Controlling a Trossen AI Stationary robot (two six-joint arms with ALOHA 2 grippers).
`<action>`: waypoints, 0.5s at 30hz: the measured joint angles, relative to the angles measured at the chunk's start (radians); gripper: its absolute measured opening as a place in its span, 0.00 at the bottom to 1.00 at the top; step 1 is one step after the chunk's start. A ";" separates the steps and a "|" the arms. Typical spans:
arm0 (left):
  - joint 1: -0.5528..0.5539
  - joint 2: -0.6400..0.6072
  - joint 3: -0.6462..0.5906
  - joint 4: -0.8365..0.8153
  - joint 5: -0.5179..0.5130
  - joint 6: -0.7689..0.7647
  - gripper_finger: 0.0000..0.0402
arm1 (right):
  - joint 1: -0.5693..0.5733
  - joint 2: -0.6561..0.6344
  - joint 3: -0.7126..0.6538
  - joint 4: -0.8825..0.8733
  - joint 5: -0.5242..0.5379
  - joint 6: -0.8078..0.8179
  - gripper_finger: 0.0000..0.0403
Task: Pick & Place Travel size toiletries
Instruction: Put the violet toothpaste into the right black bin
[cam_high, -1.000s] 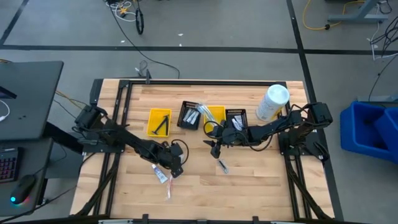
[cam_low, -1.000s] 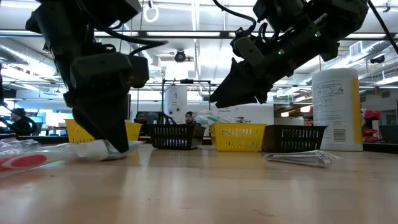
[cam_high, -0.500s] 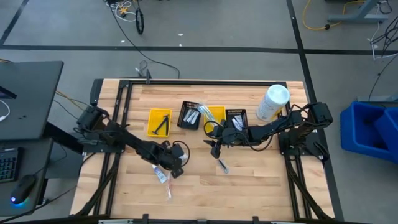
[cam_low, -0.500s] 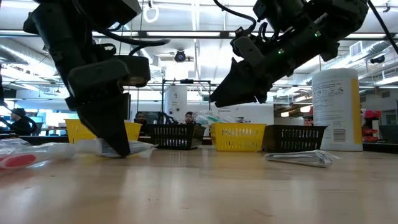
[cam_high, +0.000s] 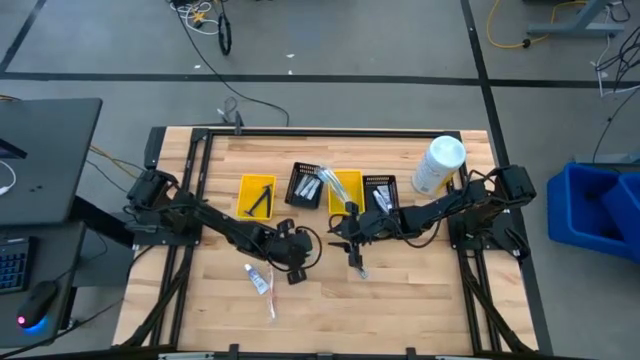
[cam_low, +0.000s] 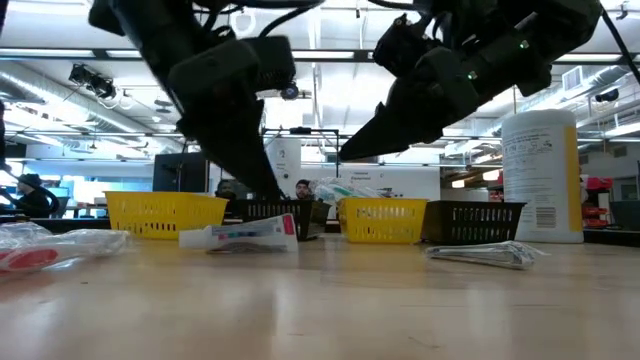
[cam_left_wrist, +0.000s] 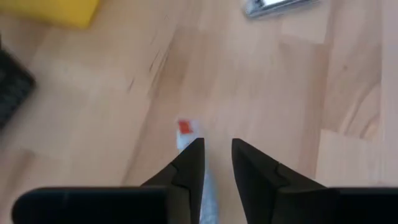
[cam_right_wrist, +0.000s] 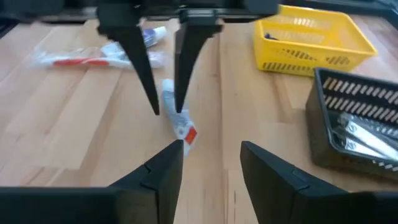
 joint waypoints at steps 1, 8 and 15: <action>0.007 0.000 0.005 0.001 0.011 0.020 0.21 | 0.005 0.000 0.000 0.000 0.000 -0.014 0.41; 0.023 -0.001 0.012 -0.112 0.066 0.085 0.27 | 0.018 0.000 0.000 -0.001 0.000 -0.023 0.38; 0.023 0.018 0.012 -0.148 0.095 0.047 0.49 | 0.017 0.000 0.000 -0.001 0.001 -0.024 0.38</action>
